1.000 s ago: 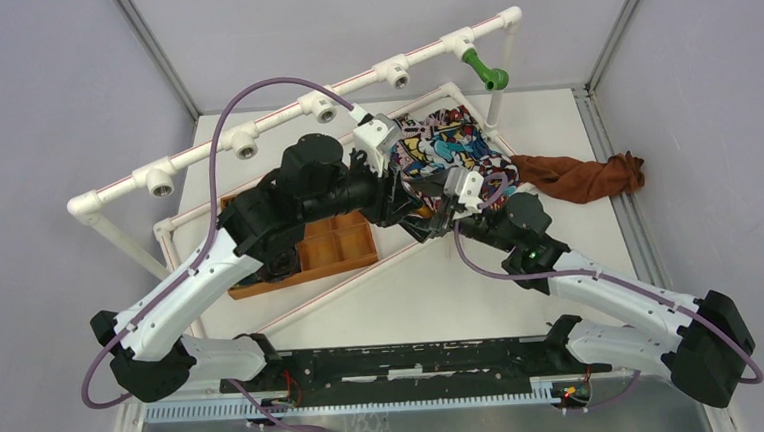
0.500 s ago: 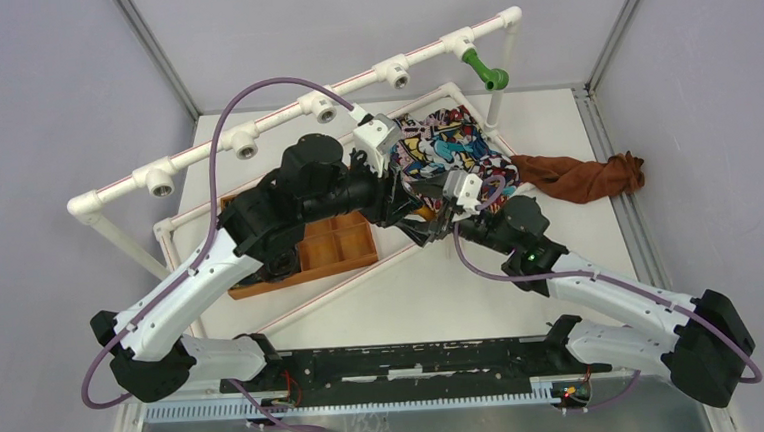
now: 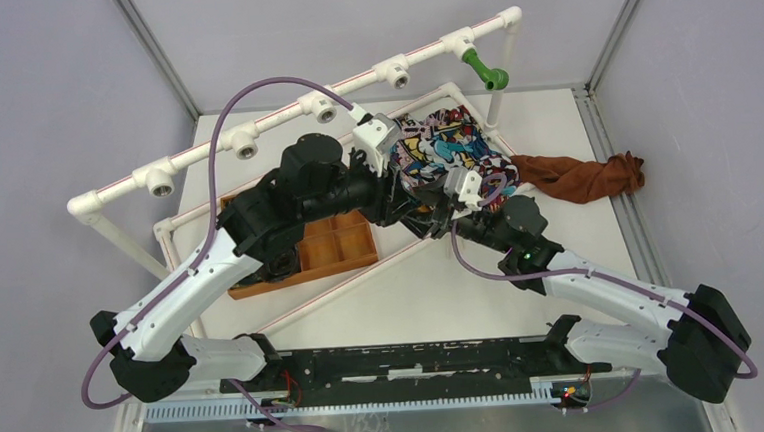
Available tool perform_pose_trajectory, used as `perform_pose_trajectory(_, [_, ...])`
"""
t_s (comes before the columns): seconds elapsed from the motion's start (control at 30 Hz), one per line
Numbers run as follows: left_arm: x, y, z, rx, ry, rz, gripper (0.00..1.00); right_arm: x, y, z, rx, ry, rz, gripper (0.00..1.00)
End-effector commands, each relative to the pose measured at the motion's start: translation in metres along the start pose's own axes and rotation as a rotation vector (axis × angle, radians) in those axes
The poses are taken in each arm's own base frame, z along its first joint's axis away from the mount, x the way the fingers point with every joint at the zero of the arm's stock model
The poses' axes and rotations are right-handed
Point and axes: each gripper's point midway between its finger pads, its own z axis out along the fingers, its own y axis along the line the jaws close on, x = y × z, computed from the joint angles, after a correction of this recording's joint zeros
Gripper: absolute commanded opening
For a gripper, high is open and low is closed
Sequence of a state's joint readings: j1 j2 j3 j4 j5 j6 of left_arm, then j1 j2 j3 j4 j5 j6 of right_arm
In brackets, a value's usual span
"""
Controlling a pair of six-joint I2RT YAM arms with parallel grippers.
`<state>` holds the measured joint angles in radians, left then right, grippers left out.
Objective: Install the water faucets
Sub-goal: Adjust the water faucet.
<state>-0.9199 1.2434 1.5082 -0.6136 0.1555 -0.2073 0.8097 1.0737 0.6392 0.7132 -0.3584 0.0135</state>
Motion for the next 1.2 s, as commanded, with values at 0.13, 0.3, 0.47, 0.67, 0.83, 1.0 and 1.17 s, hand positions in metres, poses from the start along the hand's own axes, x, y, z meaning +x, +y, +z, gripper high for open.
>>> perform_pose_trajectory(0.13, [-0.0255, -0.009, -0.0119, 0.025, -0.083, 0.004, 0.02, -0.0192, 0.0003, 0.0039, -0.004, -0.067, 0.003, 0.41])
perform_pose_trajectory(0.3, [-0.0254, -0.0065, -0.012, 0.012, -0.085, 0.007, 0.02, -0.0228, 0.0008, 0.0031, -0.005, -0.074, 0.002, 0.57])
perform_pose_trajectory(0.47, [-0.0257, -0.0039, -0.0131, -0.002, -0.087, 0.006, 0.02, -0.0246, 0.0021, 0.0014, -0.012, -0.073, -0.011, 0.58])
perform_pose_trajectory(0.67, [-0.0241, -0.0026, -0.0136, -0.009, -0.085, 0.006, 0.02, -0.0229, -0.0017, -0.0016, 0.014, -0.062, -0.015, 0.47])
perform_pose_trajectory(0.83, [-0.0265, -0.0021, -0.0149, -0.012, -0.093, 0.007, 0.02, -0.024, -0.0007, -0.0015, 0.009, -0.065, -0.011, 0.4])
perform_pose_trajectory(1.0, [-0.0279, -0.0027, -0.0148, -0.008, -0.095, 0.011, 0.02, -0.0227, 0.0004, 0.0001, 0.0, -0.06, -0.003, 0.3])
perform_pose_trajectory(1.17, [-0.03, -0.0037, -0.0157, -0.003, -0.099, 0.012, 0.02, -0.0176, 0.0006, 0.0034, -0.007, -0.037, 0.005, 0.3])
